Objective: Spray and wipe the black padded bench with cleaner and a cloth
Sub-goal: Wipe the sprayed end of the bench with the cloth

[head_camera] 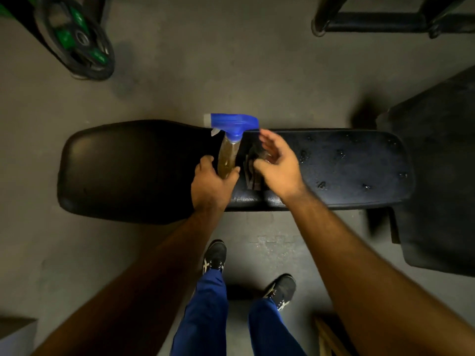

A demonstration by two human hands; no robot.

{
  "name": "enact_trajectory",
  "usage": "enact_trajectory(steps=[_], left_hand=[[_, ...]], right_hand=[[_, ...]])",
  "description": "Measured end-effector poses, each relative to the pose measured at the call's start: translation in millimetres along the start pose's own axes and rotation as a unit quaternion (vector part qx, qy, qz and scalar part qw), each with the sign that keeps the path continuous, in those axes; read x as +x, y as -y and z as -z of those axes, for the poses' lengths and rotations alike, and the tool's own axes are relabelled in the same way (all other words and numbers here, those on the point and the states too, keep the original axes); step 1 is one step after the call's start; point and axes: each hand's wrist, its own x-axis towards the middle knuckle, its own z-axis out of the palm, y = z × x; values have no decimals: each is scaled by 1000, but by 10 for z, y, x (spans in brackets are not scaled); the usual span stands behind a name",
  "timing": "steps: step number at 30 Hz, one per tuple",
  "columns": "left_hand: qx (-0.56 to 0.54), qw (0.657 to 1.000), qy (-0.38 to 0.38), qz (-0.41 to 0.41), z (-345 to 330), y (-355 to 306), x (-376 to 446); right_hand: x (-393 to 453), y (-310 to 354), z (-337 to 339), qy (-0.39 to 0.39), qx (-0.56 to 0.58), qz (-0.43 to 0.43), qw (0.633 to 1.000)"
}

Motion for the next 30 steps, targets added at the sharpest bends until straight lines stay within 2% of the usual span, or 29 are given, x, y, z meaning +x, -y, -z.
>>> enact_trajectory(steps=[3,5,8,11,16,20,22,24,27,28,30], left_hand=[[5,999,-3,41,-78,59,-199],[8,999,12,43,-169,116,-330],[30,998,44,-12,-370,168,-439],[45,993,57,-95,-582,185,-426],[33,990,20,-139,-861,230,-288],[29,991,-3,-128,-980,281,-267],[58,982,3,-177,-1027,292,-246],[87,967,25,-239,-1092,272,-182],[168,943,61,-281,-1244,292,-72],[186,934,60,-300,-1284,336,-50],[192,921,38,-336,-1362,441,-40]], right_hand=[[-115,-206,235,-71,-63,-74,993],[-162,-350,296,-53,-141,-81,985],[-74,-534,302,-4,-265,-13,964],[212,-724,278,27,-390,98,915],[629,-1084,211,138,-515,108,839],[608,-1341,301,146,-566,171,793],[696,-1361,458,144,-586,196,773],[909,-1323,646,100,-600,177,774],[1059,-1272,710,7,-589,93,802],[977,-1300,680,7,-582,98,807],[697,-1381,666,91,-578,168,793]])
